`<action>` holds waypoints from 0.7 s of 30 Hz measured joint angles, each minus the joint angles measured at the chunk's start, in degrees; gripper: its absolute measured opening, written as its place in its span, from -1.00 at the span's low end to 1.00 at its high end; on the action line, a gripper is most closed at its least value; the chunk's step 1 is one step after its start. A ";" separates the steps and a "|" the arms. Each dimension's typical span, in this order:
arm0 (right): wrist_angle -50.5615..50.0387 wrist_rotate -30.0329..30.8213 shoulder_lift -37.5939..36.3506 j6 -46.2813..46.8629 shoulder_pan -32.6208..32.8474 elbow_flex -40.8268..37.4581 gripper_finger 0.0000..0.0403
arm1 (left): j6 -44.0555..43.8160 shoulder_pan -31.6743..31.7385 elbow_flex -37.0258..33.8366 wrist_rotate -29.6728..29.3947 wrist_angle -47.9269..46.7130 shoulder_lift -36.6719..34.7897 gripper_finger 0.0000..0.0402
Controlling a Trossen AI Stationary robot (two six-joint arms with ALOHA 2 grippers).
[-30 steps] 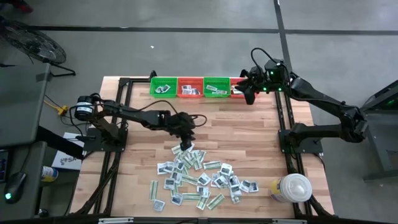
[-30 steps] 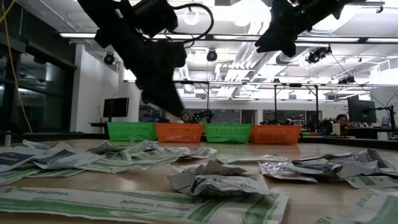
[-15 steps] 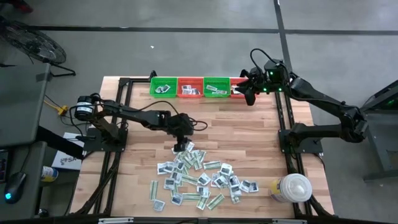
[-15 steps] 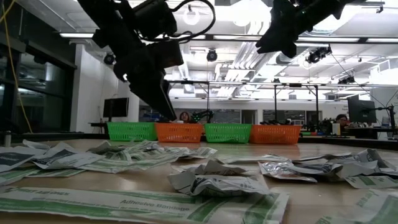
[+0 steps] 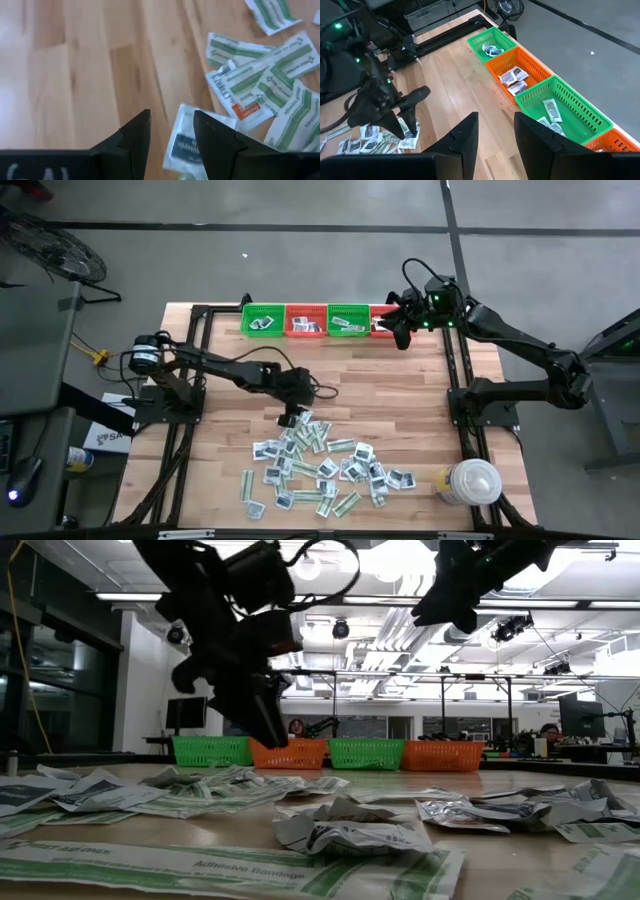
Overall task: Pick & Place First Aid Supplies
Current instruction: Put the gray towelette pack in the left orange bin
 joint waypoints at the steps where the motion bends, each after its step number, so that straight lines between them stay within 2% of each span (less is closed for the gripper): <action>1: -0.10 -0.07 0.00 0.00 0.00 -0.01 -0.41 | 1.78 -0.35 1.04 -0.04 -1.82 0.93 -0.27; 5: -0.81 -0.16 0.00 0.00 0.01 -0.01 -0.41 | 5.76 -0.69 5.69 -1.01 -10.86 4.79 -0.27; 9: -1.47 -0.17 0.00 -0.23 0.02 -0.01 -0.41 | 6.70 -0.55 8.47 -1.49 -15.69 6.06 -0.27; 12: -1.94 -0.15 0.00 -0.44 0.02 -0.01 -0.41 | 8.16 -0.59 8.90 -2.99 -15.46 6.06 -0.27; 16: -1.97 -0.15 0.00 -0.44 0.01 -0.01 -0.41 | 8.61 -0.59 8.87 -3.17 -20.16 6.72 -0.27; 21: -2.02 -0.13 0.00 -0.86 0.01 -0.01 -0.41 | 8.05 -0.53 8.94 -0.59 -19.94 8.94 -0.27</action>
